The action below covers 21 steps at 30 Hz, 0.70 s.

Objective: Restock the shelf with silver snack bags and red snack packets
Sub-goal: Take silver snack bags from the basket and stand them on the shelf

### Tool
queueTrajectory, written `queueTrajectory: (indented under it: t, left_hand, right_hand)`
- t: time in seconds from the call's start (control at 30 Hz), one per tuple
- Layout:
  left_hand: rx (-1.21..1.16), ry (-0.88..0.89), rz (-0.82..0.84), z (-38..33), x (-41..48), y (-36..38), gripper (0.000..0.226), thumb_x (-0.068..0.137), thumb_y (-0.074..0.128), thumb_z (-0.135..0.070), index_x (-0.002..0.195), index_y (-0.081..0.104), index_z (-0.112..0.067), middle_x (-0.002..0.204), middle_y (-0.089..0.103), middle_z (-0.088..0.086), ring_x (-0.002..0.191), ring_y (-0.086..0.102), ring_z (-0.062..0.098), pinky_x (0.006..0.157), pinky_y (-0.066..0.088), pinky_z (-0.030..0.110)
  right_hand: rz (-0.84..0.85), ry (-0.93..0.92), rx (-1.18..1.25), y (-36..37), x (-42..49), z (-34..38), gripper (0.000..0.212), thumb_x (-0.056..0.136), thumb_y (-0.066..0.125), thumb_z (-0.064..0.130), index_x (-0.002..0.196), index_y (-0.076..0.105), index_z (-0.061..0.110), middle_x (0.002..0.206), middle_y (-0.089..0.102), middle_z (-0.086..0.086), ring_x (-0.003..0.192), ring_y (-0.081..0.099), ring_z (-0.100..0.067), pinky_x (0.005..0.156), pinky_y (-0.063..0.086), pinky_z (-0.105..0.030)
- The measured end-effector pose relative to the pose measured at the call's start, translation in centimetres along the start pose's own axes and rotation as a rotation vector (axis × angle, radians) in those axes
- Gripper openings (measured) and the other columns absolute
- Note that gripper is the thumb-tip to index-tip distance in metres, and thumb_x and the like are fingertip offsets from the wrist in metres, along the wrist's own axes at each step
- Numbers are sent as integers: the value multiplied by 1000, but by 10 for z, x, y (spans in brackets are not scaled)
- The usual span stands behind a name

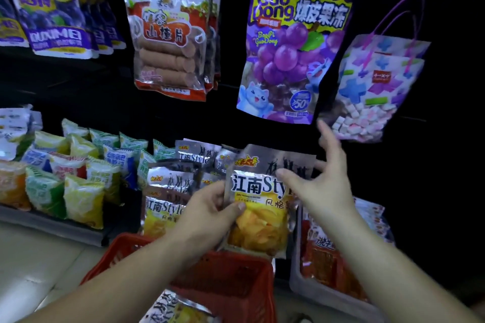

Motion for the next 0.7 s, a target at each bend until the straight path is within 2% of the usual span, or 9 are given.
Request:
queueTrajectory:
  t: [0.1,0.17,0.2,0.27,0.37,0.47,0.53,0.63,0.7]
  left_hand:
    - [65,-13,51,12,31,8,24,100,64,-13,85,50,-1,66,46,10,61,44,14,59,39,25]
    - [90,-14,50,23,53,11,22,99,67,-17,91,55,-1,76,54,20,67,51,19,64,46,32]
    - [108,-21,27,35,67,12,16,99,68,-21,94,61,-7,83,62,17,73,60,19,70,54,36]
    - [134,-78,-53,62,94,16,11,98,69,-22,108,68,-20,98,68,-1,86,69,12,77,60,30]
    - [304,-157,-30,115,126,23,21,99,65,-16,115,62,-29,113,65,-6,102,65,20,78,57,32]
    - [616,-121,116,157,138,36,31,98,60,-15,125,65,-29,119,67,-4,106,66,22,83,56,36]
    - [752,1,134,165,142,43,37,95,64,-21,131,63,-30,131,63,-6,117,60,19,91,53,32]
    - [917,130,205,164,149,50,60,92,68,-32,148,47,-29,153,45,-7,139,40,21,108,43,37]
    - [1030,116,243,168,156,51,68,91,68,-34,153,41,-30,150,50,-6,138,38,25,109,42,41]
  right_hand:
    - [309,58,-89,10,20,-24,62,82,87,18,135,60,35,107,70,4,92,65,8,85,56,-19]
    - [322,99,-179,16,28,-46,20,86,83,20,100,70,23,74,63,1,66,62,-1,68,52,-24]
    - [292,80,-249,17,31,-57,16,90,79,22,83,65,20,66,51,2,58,52,-6,63,43,-26]
    - [226,74,-308,14,37,-84,31,97,71,24,72,53,24,64,38,5,57,38,-10,62,32,-27]
    - [150,125,-268,13,41,-124,31,99,68,25,74,50,26,67,38,2,60,40,-17,61,34,-32]
    - [161,183,-240,17,40,-155,13,98,69,27,93,67,16,75,58,0,70,56,-17,65,44,-41]
    - [155,193,-219,19,40,-172,18,97,70,28,102,70,11,86,67,-4,82,63,-18,71,50,-46]
    - [82,185,-209,21,46,-179,2,96,72,24,96,71,22,89,71,8,87,65,-6,72,52,-27]
    - [68,193,-193,21,49,-178,3,95,73,25,98,71,26,90,71,15,85,63,3,71,51,-23]
Point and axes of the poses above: each hand's wrist, its own x-axis towards the middle knuckle, its own y-axis out of the palm, z = x × y, the point moved 3 cm from there along x, towards the middle knuckle
